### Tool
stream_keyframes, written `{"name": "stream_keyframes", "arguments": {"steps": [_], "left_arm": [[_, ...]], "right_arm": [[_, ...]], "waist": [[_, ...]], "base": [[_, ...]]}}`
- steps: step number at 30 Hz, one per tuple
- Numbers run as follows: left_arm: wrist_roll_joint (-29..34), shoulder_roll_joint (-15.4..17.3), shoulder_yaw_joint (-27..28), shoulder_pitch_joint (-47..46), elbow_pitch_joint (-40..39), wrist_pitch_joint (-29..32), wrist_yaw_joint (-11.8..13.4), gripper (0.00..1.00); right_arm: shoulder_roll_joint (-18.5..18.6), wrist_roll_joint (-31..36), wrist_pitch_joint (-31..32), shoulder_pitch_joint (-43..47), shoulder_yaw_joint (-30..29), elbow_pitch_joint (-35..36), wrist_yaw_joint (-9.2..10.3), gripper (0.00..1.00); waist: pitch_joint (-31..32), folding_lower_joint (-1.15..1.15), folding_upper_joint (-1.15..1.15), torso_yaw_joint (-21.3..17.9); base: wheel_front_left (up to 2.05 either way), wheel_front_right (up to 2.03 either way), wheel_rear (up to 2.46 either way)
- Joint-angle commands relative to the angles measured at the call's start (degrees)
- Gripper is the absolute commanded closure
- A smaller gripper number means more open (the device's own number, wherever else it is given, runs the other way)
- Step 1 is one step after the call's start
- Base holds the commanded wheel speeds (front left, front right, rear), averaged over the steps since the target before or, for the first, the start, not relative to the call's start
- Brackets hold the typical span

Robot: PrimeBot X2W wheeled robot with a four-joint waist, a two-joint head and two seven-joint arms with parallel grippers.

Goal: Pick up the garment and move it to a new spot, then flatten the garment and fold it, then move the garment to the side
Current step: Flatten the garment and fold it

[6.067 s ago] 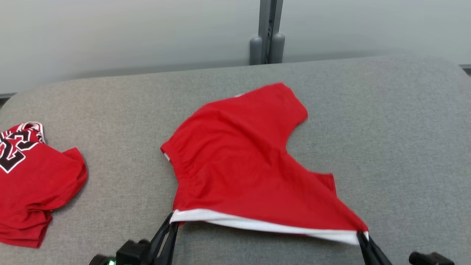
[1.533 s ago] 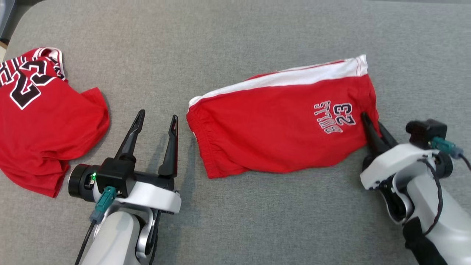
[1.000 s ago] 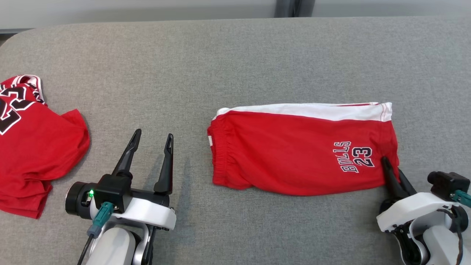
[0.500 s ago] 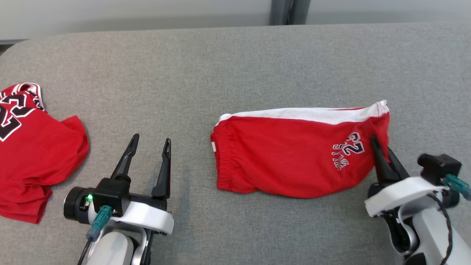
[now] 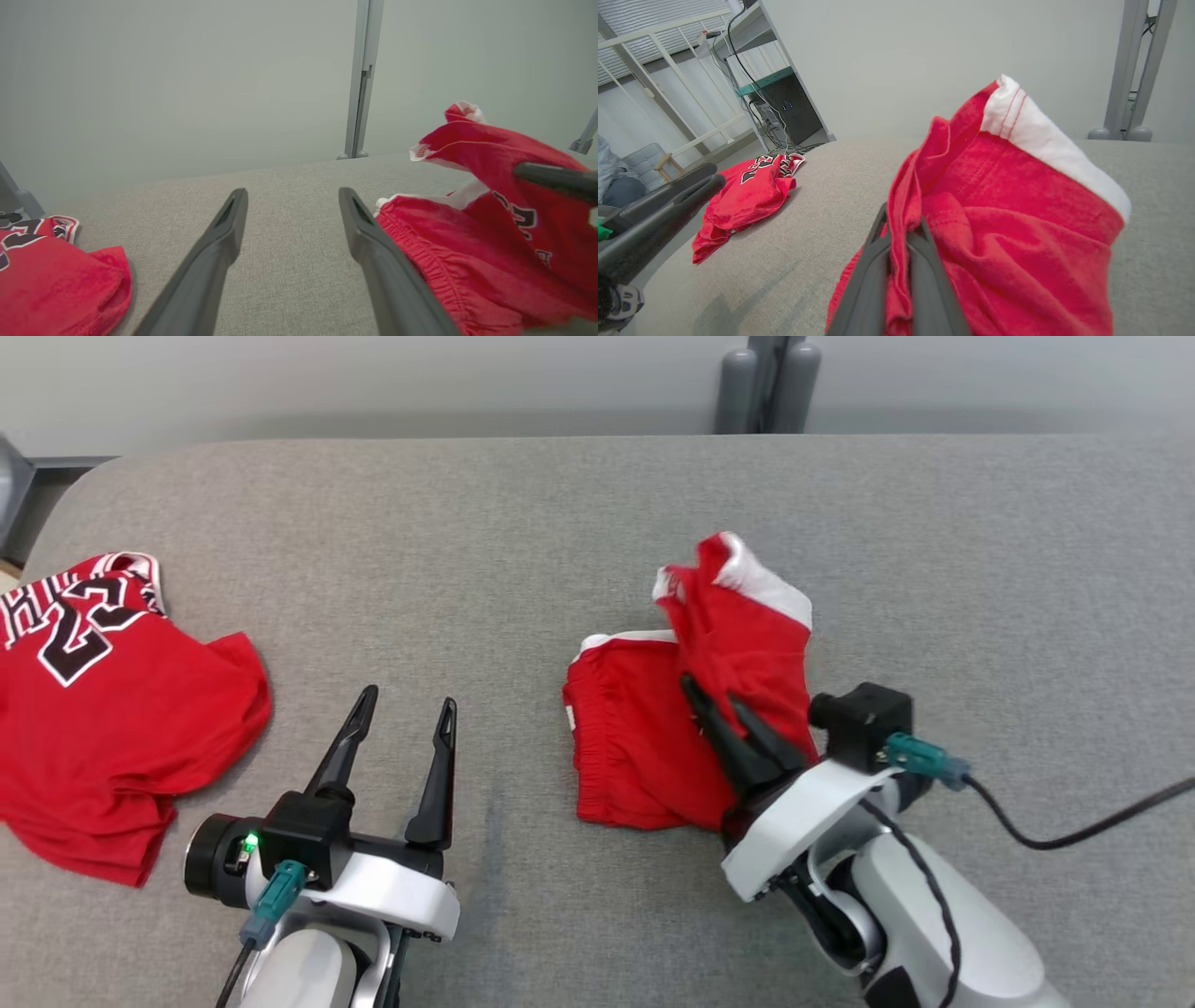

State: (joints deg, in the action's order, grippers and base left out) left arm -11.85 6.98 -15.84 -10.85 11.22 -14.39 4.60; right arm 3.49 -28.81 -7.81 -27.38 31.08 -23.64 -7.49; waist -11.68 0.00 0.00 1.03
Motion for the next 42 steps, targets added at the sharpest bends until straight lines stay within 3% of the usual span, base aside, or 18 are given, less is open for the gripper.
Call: {"name": "stream_keyframes", "arguments": {"steps": [1,5,14,15,18,24,28,36,41,42], "left_arm": [[-0.3,0.2,0.0,0.0,0.2,-0.1,0.1,0.00],[-0.4,-0.2,-0.7,-0.5,0.4,-0.1,-0.2,0.00],[-0.7,-0.1,-0.9,-1.4,0.9,-0.4,0.0,0.00],[-0.7,-0.1,-0.9,-1.5,1.0,-0.4,0.0,0.00],[-0.8,-0.2,-1.0,-1.5,1.3,-0.5,0.1,0.00],[-0.8,0.0,-1.1,-1.2,1.5,-0.6,0.5,0.00],[-0.8,0.4,-1.0,-0.7,1.6,-0.7,0.5,0.00],[-1.1,1.4,0.2,0.8,0.7,-0.7,1.8,0.00],[-1.5,2.2,1.2,1.4,0.2,-0.7,2.2,0.00],[-2.0,2.9,2.3,2.6,-0.3,-0.7,2.8,0.00]], "right_arm": [[0.0,-0.9,-0.5,-0.8,1.3,-1.3,-0.01,1.00],[-0.4,-3.1,-2.1,-2.9,6.2,-7.0,-0.01,1.00],[-0.4,-10.6,-5.4,-7.4,17.6,-11.9,-0.01,1.00],[-0.4,-10.9,-5.7,-7.9,18.2,-12.4,-0.01,0.89],[-0.5,-11.1,-6.6,-9.1,19.7,-13.2,-0.01,0.00],[-0.4,-8.0,-7.5,-9.6,20.6,-9.6,-0.01,0.00],[1.7,-4.5,-7.5,-7.1,16.6,-4.6,0.00,0.00],[5.4,2.8,-7.4,4.2,-3.6,4.1,-0.01,0.00],[5.7,5.4,-7.4,8.9,-12.1,6.6,-0.01,0.00],[6.2,7.9,-7.4,12.7,-18.9,8.4,-0.01,0.00]], "waist": [[-0.1,0.00,0.00,0.8],[-0.9,0.00,0.00,2.4],[-2.7,0.00,0.00,3.3],[-2.8,0.00,0.00,3.2],[-2.7,0.00,0.00,2.9],[-1.9,0.00,0.00,2.0],[-1.3,0.00,0.00,1.4],[0.9,0.00,0.00,-0.6],[1.9,0.00,0.00,-1.5],[3.0,0.00,0.00,-2.0]], "base": [[0.00,0.00,0.00],[0.00,0.00,0.00],[0.00,0.00,0.00],[0.00,0.00,0.00],[0.00,0.00,0.00],[0.00,0.00,0.00],[0.00,0.00,0.00],[0.00,0.00,0.00],[0.00,0.00,0.00],[0.00,0.00,0.00]]}}
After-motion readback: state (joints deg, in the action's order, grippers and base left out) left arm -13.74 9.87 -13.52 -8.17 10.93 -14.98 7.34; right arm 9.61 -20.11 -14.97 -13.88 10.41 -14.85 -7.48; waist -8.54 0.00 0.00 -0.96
